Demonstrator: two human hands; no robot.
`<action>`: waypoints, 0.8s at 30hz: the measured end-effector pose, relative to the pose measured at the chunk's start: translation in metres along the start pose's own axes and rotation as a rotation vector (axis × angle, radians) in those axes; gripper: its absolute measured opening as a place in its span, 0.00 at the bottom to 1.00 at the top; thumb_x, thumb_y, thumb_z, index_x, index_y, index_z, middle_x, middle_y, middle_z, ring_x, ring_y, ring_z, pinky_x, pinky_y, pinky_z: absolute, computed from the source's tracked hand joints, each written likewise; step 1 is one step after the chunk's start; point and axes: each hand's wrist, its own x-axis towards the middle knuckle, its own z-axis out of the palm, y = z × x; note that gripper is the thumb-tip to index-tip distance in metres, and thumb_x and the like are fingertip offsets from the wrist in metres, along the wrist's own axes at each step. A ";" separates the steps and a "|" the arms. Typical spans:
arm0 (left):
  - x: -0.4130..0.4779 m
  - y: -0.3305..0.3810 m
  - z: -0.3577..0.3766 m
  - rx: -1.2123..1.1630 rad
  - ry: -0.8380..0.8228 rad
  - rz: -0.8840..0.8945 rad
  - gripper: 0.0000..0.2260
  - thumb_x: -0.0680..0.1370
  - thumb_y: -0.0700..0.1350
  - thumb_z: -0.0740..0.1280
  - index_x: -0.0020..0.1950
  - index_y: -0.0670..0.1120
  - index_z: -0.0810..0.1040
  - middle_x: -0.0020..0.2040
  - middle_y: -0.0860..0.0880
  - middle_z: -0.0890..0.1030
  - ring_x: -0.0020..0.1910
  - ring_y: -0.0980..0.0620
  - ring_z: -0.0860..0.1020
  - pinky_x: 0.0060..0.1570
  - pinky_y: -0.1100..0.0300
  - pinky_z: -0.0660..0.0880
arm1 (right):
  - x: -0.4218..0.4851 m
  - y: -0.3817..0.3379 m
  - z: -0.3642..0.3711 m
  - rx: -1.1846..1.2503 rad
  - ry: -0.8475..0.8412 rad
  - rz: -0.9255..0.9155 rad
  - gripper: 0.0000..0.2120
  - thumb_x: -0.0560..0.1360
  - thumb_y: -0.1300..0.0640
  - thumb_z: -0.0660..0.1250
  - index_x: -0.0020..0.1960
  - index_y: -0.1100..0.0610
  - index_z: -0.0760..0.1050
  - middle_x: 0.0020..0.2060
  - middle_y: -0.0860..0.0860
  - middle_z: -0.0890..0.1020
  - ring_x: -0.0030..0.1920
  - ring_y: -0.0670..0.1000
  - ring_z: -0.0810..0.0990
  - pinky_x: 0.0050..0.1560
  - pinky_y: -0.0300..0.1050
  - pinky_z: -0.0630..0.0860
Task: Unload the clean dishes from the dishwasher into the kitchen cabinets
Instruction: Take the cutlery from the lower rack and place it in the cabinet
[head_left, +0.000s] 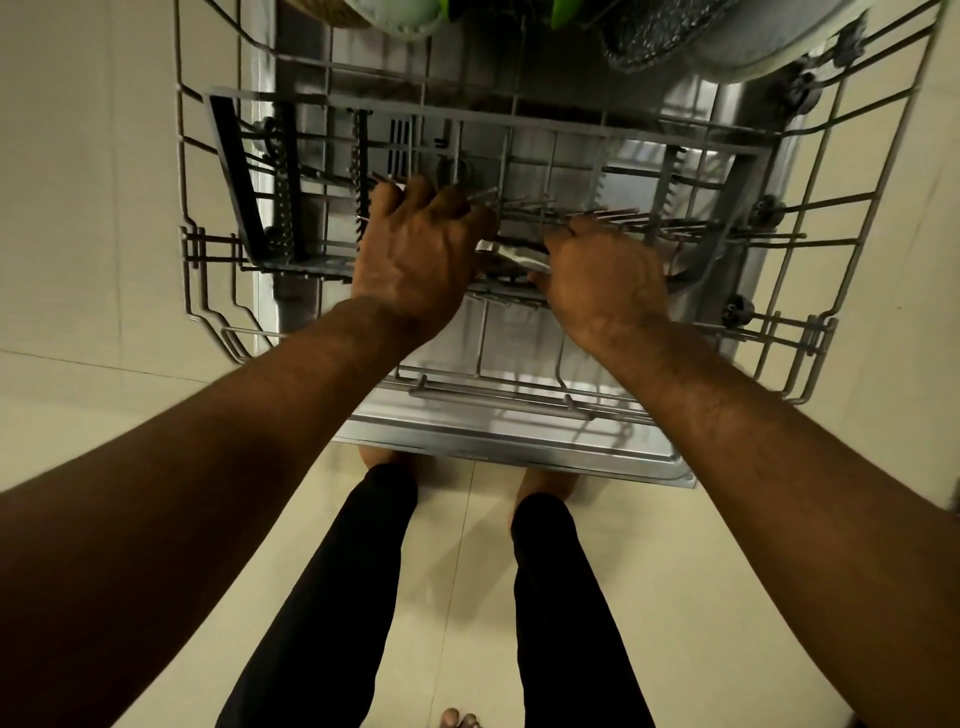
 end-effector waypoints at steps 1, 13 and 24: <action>-0.001 0.001 0.000 0.000 -0.002 -0.002 0.17 0.78 0.51 0.67 0.66 0.50 0.73 0.66 0.45 0.75 0.67 0.39 0.68 0.63 0.45 0.61 | -0.001 0.000 0.002 0.021 -0.014 0.002 0.15 0.79 0.53 0.65 0.64 0.56 0.75 0.57 0.55 0.79 0.52 0.57 0.80 0.49 0.50 0.76; -0.006 -0.002 0.000 -0.091 -0.037 -0.066 0.20 0.76 0.52 0.69 0.66 0.49 0.70 0.65 0.44 0.74 0.66 0.41 0.69 0.63 0.48 0.62 | -0.002 0.007 -0.006 0.151 -0.155 -0.042 0.16 0.80 0.50 0.62 0.64 0.57 0.72 0.58 0.57 0.79 0.59 0.59 0.76 0.60 0.53 0.70; -0.012 -0.010 -0.009 -0.241 -0.033 -0.140 0.27 0.76 0.53 0.68 0.72 0.48 0.65 0.69 0.44 0.69 0.69 0.44 0.66 0.67 0.49 0.59 | -0.009 0.001 -0.018 0.190 -0.155 0.023 0.12 0.79 0.55 0.63 0.60 0.57 0.71 0.57 0.55 0.80 0.59 0.58 0.76 0.58 0.50 0.66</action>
